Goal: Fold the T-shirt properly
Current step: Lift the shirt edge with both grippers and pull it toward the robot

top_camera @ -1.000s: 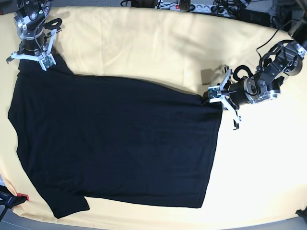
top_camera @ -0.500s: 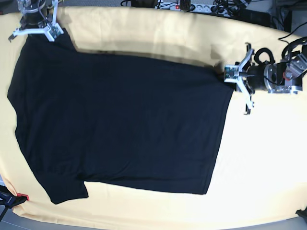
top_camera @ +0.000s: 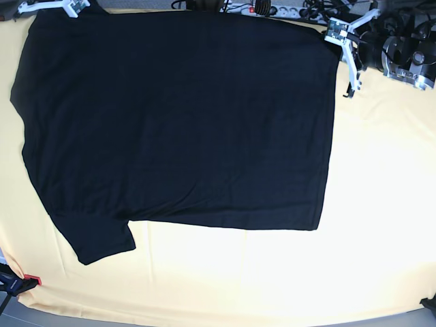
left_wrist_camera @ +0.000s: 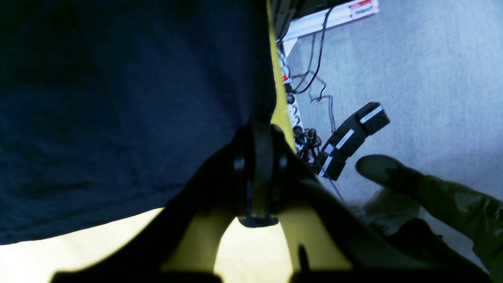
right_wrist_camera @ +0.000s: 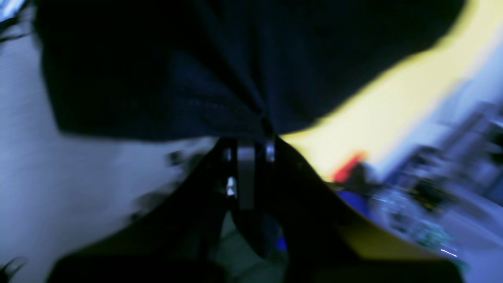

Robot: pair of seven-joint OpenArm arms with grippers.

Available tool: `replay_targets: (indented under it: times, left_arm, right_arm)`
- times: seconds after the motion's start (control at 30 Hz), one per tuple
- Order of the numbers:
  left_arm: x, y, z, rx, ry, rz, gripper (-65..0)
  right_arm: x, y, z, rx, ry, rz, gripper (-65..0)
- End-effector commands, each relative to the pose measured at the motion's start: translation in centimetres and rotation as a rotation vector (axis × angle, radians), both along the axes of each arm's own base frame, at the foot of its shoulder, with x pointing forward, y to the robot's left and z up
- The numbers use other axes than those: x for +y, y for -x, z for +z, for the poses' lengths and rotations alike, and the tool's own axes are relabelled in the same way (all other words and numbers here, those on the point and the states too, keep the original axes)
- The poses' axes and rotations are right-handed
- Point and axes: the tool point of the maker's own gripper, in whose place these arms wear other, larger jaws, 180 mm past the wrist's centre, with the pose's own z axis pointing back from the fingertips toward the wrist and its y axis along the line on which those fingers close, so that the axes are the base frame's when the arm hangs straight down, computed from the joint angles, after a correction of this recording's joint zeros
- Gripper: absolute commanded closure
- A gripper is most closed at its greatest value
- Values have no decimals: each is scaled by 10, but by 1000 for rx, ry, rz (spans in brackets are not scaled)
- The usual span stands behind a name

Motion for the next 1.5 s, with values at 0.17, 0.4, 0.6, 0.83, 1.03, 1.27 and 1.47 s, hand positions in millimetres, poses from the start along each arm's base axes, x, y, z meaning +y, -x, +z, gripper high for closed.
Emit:
replay_targets:
  times: [0.17,0.4,0.6,0.83,1.03,1.27,1.47]
  left_arm:
    - [-14,-12,13,-128,19,-46,0]
    - [-27,-101,14,-555,83,163,0]
    - [-34,-135,-11,-639,111,276,0]
    - [-37,-162,-21,-754,118,348,0]
    - [-36,-181,-7,-820,122,382,0]
    - [-35,-182,-6,-832,113,374,-114]
    - [-22,-184,1,-860,63,385,-390]
  right_arm:
    - [-5,-47,36,-220,7,63,0]
    - [15,-122,55,-396,-200,128,0]
    - [22,-167,46,-428,-344,154,0]
    - [-6,-195,19,-398,-410,68,0]
    - [-6,-210,22,-410,-434,80,0]
    - [-1,-215,26,-432,-484,64,-192]
    - [-17,-219,30,-429,-415,-22,-452]
